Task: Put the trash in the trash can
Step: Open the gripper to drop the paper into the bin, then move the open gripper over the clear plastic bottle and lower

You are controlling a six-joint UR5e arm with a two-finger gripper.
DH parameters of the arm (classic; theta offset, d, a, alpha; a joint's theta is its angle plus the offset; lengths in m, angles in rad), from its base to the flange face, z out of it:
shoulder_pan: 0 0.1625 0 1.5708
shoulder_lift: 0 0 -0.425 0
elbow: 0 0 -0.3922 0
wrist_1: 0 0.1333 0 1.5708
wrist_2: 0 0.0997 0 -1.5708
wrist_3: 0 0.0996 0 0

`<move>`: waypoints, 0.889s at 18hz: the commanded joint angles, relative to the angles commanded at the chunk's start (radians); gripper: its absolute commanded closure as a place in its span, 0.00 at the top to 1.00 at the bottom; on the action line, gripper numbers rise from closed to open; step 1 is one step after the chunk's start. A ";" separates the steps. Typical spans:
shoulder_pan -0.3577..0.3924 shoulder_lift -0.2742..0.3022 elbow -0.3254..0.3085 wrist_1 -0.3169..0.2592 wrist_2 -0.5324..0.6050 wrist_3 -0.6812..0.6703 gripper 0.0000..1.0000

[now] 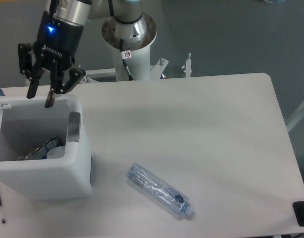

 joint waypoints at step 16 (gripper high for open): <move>0.310 -0.232 0.021 0.005 0.038 -0.002 0.59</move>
